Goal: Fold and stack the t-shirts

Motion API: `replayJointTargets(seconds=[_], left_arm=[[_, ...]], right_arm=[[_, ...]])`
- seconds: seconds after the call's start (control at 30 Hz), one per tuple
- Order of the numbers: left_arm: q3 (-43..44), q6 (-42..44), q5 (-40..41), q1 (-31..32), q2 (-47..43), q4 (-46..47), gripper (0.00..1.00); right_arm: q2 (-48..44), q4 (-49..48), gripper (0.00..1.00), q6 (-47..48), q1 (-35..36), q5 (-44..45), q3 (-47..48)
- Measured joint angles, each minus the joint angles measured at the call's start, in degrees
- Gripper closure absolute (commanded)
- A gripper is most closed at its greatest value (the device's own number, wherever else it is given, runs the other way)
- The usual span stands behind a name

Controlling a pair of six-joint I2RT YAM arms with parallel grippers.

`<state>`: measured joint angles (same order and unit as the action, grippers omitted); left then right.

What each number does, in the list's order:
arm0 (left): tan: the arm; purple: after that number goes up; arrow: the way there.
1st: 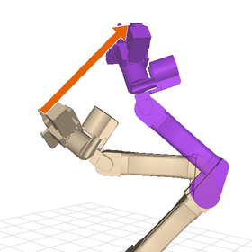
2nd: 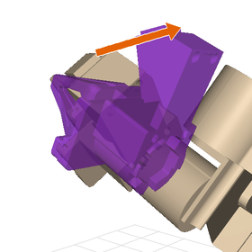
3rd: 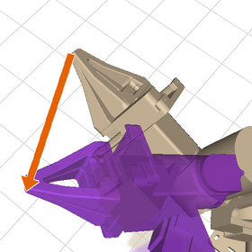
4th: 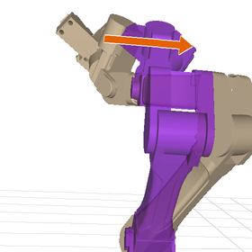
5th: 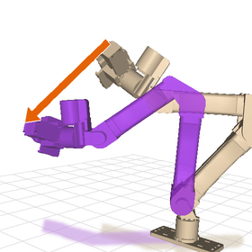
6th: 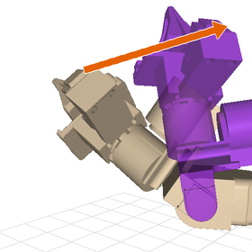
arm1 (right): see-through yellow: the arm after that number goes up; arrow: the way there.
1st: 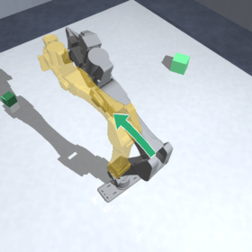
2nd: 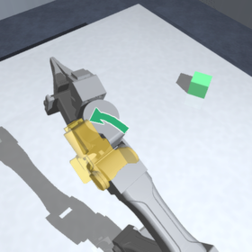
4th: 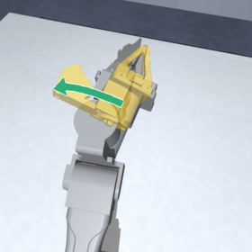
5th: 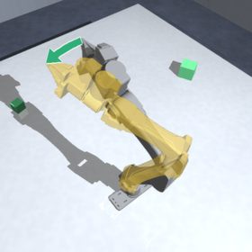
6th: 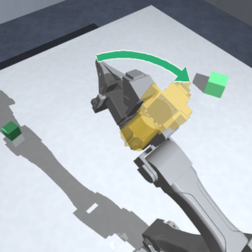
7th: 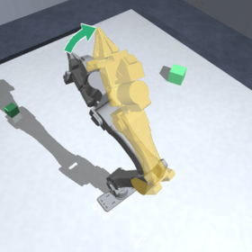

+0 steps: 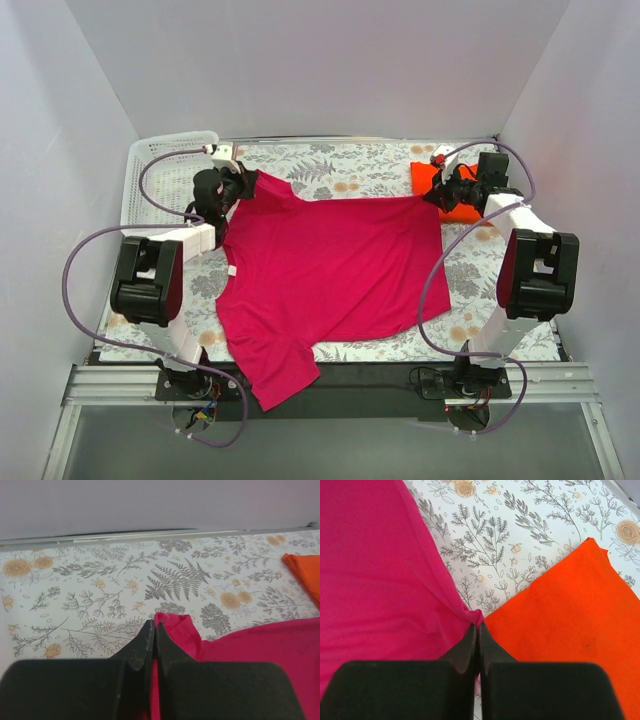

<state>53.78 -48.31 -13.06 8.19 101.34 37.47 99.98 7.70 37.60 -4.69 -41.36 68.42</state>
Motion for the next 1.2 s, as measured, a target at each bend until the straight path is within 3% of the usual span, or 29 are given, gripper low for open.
replayJointTargets(seconds=[0.27, 0.8, 1.2], left_arm=[[-6.23, 1.2, -2.51, 0.02, -9.31, 3.08, 1.0], [-11.76, 0.94, -4.46, 0.02, -14.56, 1.92, 1.0], [-14.88, 1.44, -5.2, 0.02, -19.39, -0.35, 1.0]], right_arm=[[-1.27, 1.36, 0.99, 1.81, -0.02, -0.42, -1.49], [4.79, 5.86, 0.99, 7.48, 0.0, 1.68, 2.03], [9.38, 3.78, 0.99, 10.84, 0.35, 2.56, 6.56]])
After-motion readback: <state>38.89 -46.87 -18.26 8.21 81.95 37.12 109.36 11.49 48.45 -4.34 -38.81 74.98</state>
